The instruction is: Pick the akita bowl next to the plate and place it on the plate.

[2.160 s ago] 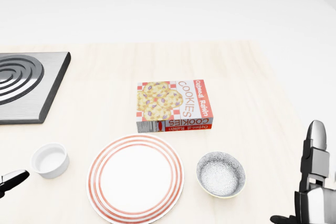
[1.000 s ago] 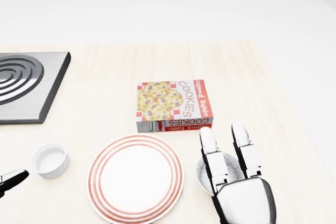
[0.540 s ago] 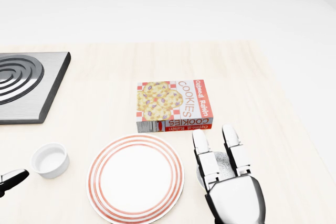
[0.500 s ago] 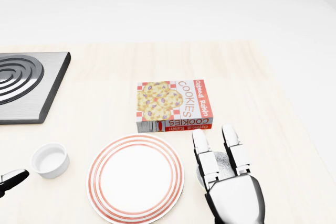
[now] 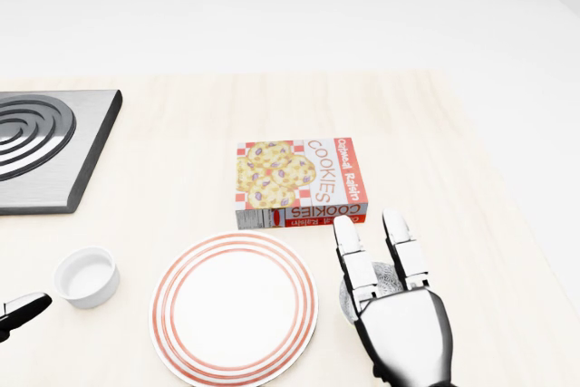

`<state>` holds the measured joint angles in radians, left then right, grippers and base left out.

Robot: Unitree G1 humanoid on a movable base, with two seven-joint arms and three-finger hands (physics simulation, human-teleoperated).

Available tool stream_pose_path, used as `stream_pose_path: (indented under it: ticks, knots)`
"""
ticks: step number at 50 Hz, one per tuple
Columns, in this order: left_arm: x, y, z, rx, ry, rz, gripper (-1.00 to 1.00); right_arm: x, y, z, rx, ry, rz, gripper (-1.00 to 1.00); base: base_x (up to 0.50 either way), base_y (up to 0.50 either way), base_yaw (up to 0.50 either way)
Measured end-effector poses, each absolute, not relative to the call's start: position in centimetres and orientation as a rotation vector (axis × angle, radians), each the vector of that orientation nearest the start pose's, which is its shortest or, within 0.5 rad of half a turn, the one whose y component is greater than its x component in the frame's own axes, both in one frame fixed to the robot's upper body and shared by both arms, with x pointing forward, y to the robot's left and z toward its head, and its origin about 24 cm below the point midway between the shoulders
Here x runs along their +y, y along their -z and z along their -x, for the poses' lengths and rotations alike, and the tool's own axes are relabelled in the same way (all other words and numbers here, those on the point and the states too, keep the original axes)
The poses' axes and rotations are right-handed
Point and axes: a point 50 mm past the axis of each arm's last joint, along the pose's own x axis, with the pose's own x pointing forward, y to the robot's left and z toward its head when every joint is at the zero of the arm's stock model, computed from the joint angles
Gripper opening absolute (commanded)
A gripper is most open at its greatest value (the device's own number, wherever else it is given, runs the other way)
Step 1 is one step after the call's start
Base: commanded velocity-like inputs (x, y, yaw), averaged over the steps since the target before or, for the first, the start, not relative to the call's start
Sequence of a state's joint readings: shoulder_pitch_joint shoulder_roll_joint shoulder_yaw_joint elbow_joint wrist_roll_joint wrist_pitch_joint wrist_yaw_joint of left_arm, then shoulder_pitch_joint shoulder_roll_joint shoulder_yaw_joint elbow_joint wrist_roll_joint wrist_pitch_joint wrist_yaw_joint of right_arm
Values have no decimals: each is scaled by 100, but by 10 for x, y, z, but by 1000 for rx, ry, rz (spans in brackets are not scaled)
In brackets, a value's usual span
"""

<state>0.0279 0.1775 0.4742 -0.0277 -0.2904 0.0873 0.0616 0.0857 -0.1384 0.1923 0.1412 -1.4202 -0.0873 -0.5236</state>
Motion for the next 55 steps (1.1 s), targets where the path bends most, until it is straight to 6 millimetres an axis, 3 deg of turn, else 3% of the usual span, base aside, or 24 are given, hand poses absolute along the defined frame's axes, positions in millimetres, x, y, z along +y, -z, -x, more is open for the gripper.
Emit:
stream_pose_path:
  ticks: [55]
  knots:
    - [295, -62, -218, -39, -519, 115, 100, -138, -4, -229, -312, 48, 1424, 100, 0, 0, 0]
